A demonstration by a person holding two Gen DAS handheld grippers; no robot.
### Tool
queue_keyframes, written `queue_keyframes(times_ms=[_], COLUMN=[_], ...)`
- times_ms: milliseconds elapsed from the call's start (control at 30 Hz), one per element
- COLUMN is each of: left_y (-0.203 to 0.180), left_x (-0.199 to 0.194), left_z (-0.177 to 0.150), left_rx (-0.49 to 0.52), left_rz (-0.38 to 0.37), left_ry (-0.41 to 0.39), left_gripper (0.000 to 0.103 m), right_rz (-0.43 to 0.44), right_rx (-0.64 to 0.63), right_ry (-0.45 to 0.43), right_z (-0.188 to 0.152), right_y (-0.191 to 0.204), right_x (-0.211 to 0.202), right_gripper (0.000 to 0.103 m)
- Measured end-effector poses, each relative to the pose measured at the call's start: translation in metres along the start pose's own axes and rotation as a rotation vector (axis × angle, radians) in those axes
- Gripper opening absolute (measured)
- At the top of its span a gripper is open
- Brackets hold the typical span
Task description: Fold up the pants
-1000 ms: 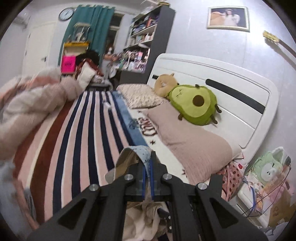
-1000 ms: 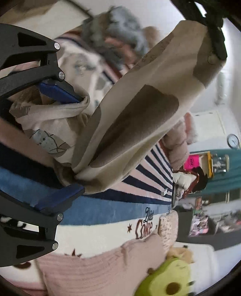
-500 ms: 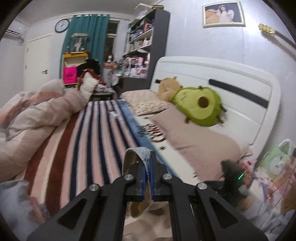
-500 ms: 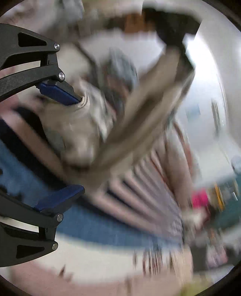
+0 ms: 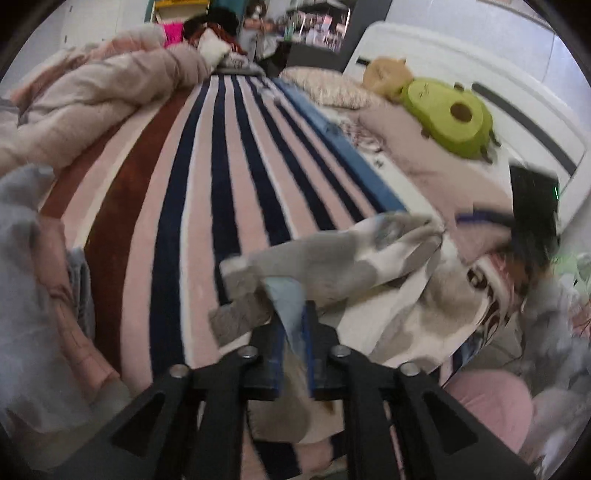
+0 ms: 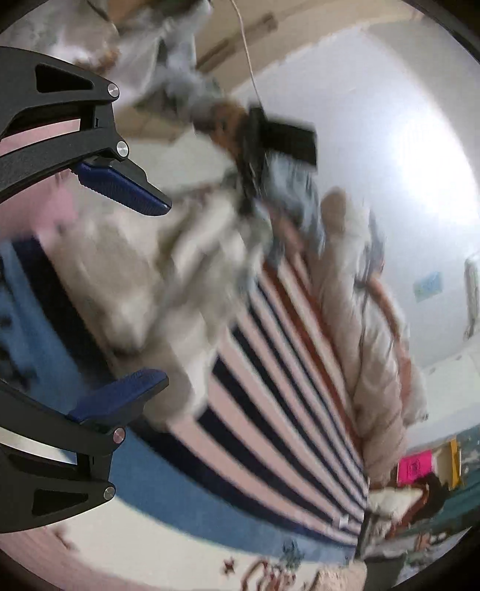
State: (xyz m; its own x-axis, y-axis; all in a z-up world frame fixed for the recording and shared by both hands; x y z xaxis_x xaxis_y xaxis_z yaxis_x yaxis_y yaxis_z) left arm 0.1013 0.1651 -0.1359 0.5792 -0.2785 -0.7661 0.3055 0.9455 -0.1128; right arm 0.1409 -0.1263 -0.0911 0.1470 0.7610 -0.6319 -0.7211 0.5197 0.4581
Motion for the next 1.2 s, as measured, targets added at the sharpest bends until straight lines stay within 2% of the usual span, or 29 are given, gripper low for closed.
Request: queue_keyframes(times_ms=[33,100,133,200,267,300,367,433,467,533,633,700,767,867,967,1033,1200], left_y=[0.005,0.013,0.018,0.023,0.024,0.024,0.02,0.013,0.012,0.011,0.014,0.015,0.015,0.011,0.001,-0.007,-0.025], left_x=[0.0,-0.005,-0.007,-0.005,0.008,0.015,0.032,0.044,0.047,0.051,0.05,0.046,0.036,0.021,0.015,0.02,0.037], left_z=[0.0,0.004,0.008,0.013,0.019,0.021,0.022,0.022,0.022,0.024,0.029,0.033,0.031,0.03,0.028,0.03,0.032], left_rx=[-0.009,-0.04,-0.057,-0.063,-0.062,-0.064,-0.05,-0.023,-0.016,-0.009,-0.013,-0.02,-0.034,-0.036,-0.03,-0.027,-0.003], left_rz=[-0.009,-0.047,-0.073,-0.074,-0.091,-0.094,-0.112,-0.121,-0.122,-0.126,-0.097,-0.112,-0.142,-0.162,-0.204,-0.226,-0.251], left_ry=[-0.006,-0.057,-0.081,-0.098,-0.084,-0.074,-0.031,-0.001,0.006,0.006,-0.005,-0.019,-0.049,-0.086,-0.097,-0.092,-0.051], left_gripper=[0.044,0.058,0.058,0.058,0.059,0.059,0.059,0.059,0.059,0.059,0.059,0.059,0.06,0.063,0.065,0.066,0.066], right_rz=[-0.025,-0.039,-0.031,0.008,0.035,0.019,-0.032,-0.026,-0.026,-0.044,-0.015,0.013,0.051,0.081,0.064,0.048,0.027], right_rx=[0.003,0.033,0.037,0.006,-0.025,-0.043,-0.07,-0.057,-0.055,-0.082,-0.061,-0.081,-0.114,-0.159,-0.188,-0.167,-0.171], right_ry=[0.012,0.033,0.044,0.092,0.143,0.178,0.238,0.261,0.249,0.193,0.09,0.043,0.033,0.08,0.167,0.219,0.282], right_z=[0.011,0.032,0.039,0.049,0.05,0.05,0.046,0.045,0.045,0.044,0.046,0.043,0.032,0.002,-0.032,-0.053,-0.076], right_y=[-0.009,-0.028,-0.032,-0.031,-0.028,-0.026,-0.022,-0.022,-0.021,-0.015,-0.008,0.002,0.016,0.038,0.052,0.052,0.053], right_x=[0.008,0.025,0.033,0.054,0.069,0.08,0.098,0.107,0.107,0.097,0.073,0.054,0.039,0.03,0.038,0.044,0.043], right_gripper=[0.083,0.081,0.078,0.076,0.075,0.073,0.06,0.01,0.006,0.003,0.002,0.002,0.002,0.002,0.002,0.003,0.006])
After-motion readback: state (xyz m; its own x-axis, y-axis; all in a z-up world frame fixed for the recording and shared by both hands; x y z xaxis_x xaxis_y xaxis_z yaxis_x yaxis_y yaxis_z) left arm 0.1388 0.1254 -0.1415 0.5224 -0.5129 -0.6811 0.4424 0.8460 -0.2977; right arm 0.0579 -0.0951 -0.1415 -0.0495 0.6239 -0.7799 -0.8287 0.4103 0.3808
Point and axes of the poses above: each gripper's, at about its wrist camera, not at the fingertips, and x roughly the way its jaws point, y to its left, z to its top, the point moved 2 cm from there along x, roughly the way its jaws point, and after that the axes turned 11 degrees about x, right-handed, at the moved point
